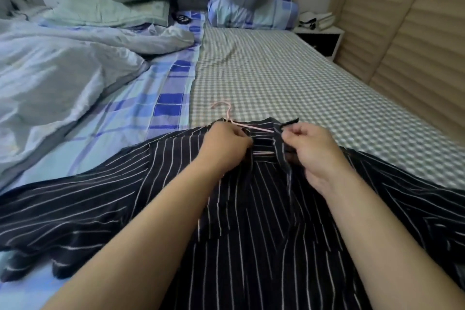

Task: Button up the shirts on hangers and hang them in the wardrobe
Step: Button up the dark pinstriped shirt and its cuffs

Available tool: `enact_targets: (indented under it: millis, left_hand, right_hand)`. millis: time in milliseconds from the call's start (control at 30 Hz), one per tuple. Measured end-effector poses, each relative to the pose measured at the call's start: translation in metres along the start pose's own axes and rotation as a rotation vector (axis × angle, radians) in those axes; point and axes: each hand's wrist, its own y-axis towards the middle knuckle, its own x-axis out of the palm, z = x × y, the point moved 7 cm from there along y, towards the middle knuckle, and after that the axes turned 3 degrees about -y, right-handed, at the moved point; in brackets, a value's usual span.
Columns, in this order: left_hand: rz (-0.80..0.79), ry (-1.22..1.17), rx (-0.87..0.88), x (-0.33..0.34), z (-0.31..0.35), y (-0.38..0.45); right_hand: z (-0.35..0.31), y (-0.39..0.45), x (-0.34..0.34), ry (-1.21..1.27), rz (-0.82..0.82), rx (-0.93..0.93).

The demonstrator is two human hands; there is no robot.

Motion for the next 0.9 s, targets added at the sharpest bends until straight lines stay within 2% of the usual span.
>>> enact_targets:
  millis: [100, 200, 300, 333, 400, 467, 533, 567, 633, 667, 733, 800, 833, 900]
  left_hand:
    - [-0.037, -0.002, 0.059, 0.018, -0.030, -0.008]
    - [0.029, -0.174, 0.170, 0.010, -0.043, -0.010]
    - [0.264, 0.181, 0.503, -0.007, -0.019, -0.014]
    - [0.337, 0.272, 0.571, -0.011, -0.013, -0.016]
    - [0.425, 0.353, 0.598, -0.015, -0.003, -0.017]
    - [0.320, 0.568, 0.580, -0.012, 0.012, -0.006]
    - [0.062, 0.876, 0.577, -0.001, 0.027, 0.017]
    - [-0.095, 0.943, 0.568, 0.005, 0.033, 0.028]
    - [-0.338, 0.889, 0.481, 0.014, 0.029, 0.046]
    - [-0.411, 0.785, 0.439, 0.021, 0.020, 0.052]
    - [-0.395, 0.573, 0.446, 0.027, 0.000, 0.051]
    - [-0.358, 0.410, 0.502, 0.026, -0.015, 0.045]
    - [-0.360, 0.375, 0.494, 0.025, -0.019, 0.046]
    - [-0.375, 0.398, 0.466, 0.025, -0.020, 0.050]
  right_hand:
    - [0.021, 0.003, 0.022, -0.106, -0.094, 0.064]
    - [0.043, -0.002, 0.018, 0.044, -0.022, 0.030]
    - [0.050, 0.000, 0.009, 0.176, 0.068, -0.018]
    - [0.051, 0.002, 0.006, 0.170, 0.090, -0.039]
    - [0.051, 0.005, 0.007, 0.091, 0.067, -0.096]
    - [0.049, 0.005, 0.012, 0.006, -0.006, -0.151]
    - [0.044, 0.006, 0.015, -0.080, -0.031, -0.173]
    - [0.042, 0.005, 0.015, -0.105, -0.025, -0.172]
    - [0.039, 0.005, 0.014, -0.069, -0.001, -0.125]
    - [0.039, 0.004, 0.013, -0.021, 0.004, -0.093]
    - [0.037, 0.000, 0.009, -0.072, 0.018, -0.076]
    - [0.027, 0.001, 0.008, -0.300, 0.008, -0.044]
    - [0.025, 0.006, 0.009, -0.363, -0.026, 0.010]
    - [0.020, 0.016, 0.018, -0.309, -0.124, 0.145]
